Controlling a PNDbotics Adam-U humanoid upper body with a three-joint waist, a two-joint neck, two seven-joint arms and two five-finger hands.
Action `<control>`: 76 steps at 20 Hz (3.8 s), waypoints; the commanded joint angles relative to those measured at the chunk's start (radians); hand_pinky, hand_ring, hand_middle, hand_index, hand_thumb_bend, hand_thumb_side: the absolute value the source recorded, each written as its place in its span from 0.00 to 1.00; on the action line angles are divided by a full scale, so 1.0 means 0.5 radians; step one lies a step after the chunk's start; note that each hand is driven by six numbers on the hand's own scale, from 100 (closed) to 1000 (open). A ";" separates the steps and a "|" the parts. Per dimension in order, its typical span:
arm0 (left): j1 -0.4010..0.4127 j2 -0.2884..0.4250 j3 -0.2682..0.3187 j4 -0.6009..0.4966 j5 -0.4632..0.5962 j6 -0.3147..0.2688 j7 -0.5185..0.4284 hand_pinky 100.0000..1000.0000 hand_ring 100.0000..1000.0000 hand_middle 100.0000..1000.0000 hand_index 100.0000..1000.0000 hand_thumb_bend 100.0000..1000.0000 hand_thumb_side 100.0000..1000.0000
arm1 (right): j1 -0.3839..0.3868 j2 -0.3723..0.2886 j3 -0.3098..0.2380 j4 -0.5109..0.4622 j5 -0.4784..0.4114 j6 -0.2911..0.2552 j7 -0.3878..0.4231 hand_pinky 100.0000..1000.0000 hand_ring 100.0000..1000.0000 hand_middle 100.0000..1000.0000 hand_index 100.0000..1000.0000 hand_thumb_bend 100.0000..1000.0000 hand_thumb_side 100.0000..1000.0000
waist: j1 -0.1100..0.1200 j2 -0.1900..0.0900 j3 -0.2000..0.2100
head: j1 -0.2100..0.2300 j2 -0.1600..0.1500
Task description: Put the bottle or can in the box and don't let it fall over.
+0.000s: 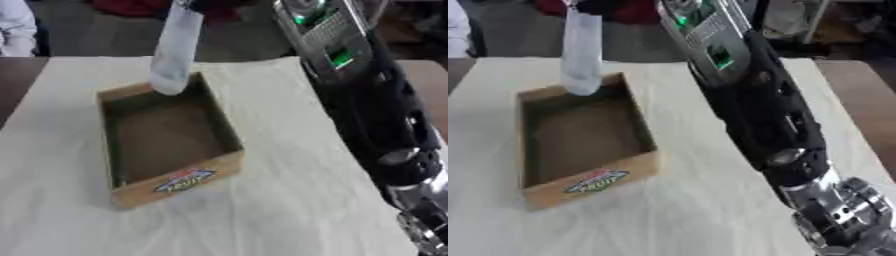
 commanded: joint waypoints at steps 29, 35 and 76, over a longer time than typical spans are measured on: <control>0.012 0.024 0.128 -0.050 0.060 -0.042 0.361 0.61 0.75 0.68 0.75 0.21 0.46 | 0.052 0.167 0.083 0.488 0.462 -0.328 0.596 0.95 1.00 1.00 0.96 0.00 0.45 | -0.006 -0.001 0.051 | 0.005 -0.003; 0.017 0.028 0.123 -0.046 0.056 -0.035 0.338 0.61 0.75 0.69 0.75 0.21 0.45 | 0.037 0.127 0.042 0.426 0.397 -0.293 0.590 0.96 1.00 1.00 0.96 0.00 0.30 | -0.012 -0.013 0.042 | 0.016 -0.001; -0.022 0.067 0.065 -0.061 0.051 -0.045 0.210 0.61 0.75 0.69 0.75 0.20 0.43 | 0.797 -0.775 -0.561 -0.592 -1.219 0.143 -0.585 0.86 0.94 0.96 0.88 0.00 0.47 | 0.082 -0.067 -0.117 | 0.288 0.119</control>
